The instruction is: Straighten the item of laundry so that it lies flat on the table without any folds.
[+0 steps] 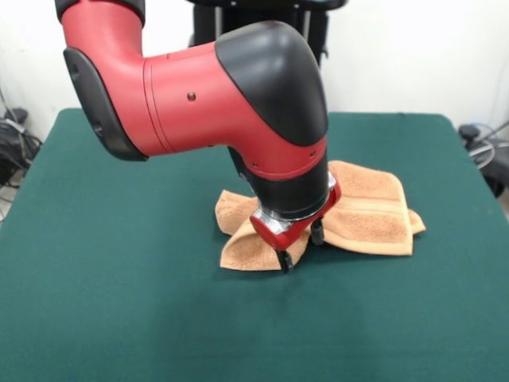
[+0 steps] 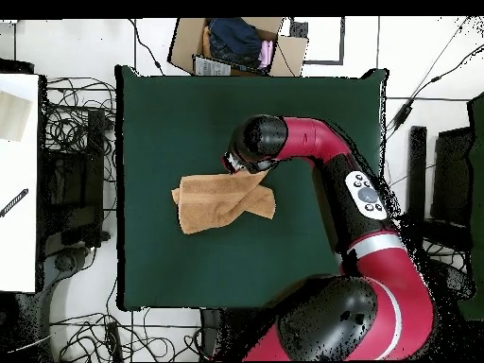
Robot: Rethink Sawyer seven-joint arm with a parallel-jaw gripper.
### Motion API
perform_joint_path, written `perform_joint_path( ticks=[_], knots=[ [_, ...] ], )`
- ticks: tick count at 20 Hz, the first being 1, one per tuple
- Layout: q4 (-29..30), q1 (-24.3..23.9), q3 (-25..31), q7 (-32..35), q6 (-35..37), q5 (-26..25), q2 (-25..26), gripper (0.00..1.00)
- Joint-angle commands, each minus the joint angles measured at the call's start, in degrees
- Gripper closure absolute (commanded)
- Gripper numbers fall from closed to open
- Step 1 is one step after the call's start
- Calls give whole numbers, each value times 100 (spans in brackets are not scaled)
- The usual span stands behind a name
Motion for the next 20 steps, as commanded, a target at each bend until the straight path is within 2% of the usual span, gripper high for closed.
perform_joint_path(
  ticks=[1, 20],
  knots=[
    [286, 36, -293, 322, 282, 76, 23, 0],
    [217, 30, -302, 168, 522, 110, 233, 0]
  ],
)
